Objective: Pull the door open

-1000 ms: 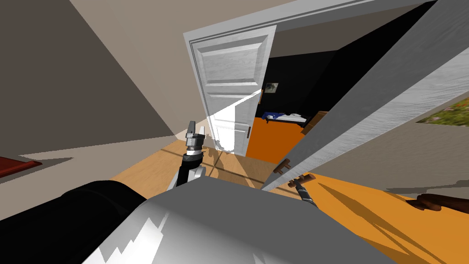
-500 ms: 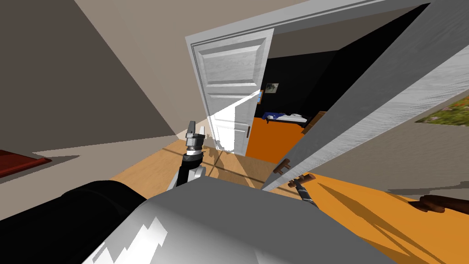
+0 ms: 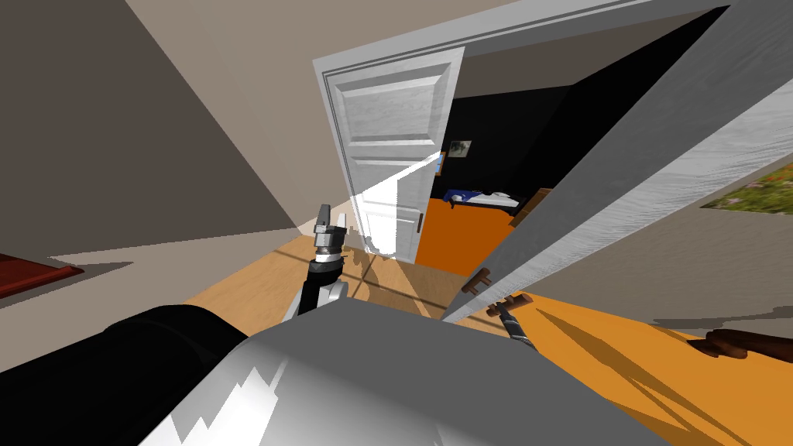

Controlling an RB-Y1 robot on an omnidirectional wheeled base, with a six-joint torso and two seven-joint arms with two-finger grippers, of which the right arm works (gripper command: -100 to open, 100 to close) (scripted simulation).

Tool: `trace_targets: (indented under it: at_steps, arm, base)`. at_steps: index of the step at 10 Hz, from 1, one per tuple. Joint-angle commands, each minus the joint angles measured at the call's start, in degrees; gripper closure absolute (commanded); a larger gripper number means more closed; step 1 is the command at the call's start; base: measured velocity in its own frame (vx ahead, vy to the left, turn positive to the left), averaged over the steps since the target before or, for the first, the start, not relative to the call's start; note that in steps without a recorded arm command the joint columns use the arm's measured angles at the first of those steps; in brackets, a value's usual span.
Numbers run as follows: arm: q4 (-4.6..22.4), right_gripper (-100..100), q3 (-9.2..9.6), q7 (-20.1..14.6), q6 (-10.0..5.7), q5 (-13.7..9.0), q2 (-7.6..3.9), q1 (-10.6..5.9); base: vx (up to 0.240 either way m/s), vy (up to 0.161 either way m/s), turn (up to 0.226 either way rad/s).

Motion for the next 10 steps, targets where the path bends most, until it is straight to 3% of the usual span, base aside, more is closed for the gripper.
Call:
trace_targets:
  at_steps: [1,9,10]
  arm:
    - [-0.9,100,0.15,-2.2,0.51,-0.5,0.61,-0.27]
    - [-0.9,100,0.15,-2.2,0.51,-0.5,0.61,-0.27]
    - [-0.4,100,0.61,-2.0,0.22,-0.1,-0.08,-0.07]
  base:
    - [-0.014,-0.025,0.015]
    - [-0.002,-0.001,0.000]
    - [-0.054,-0.043,0.034]
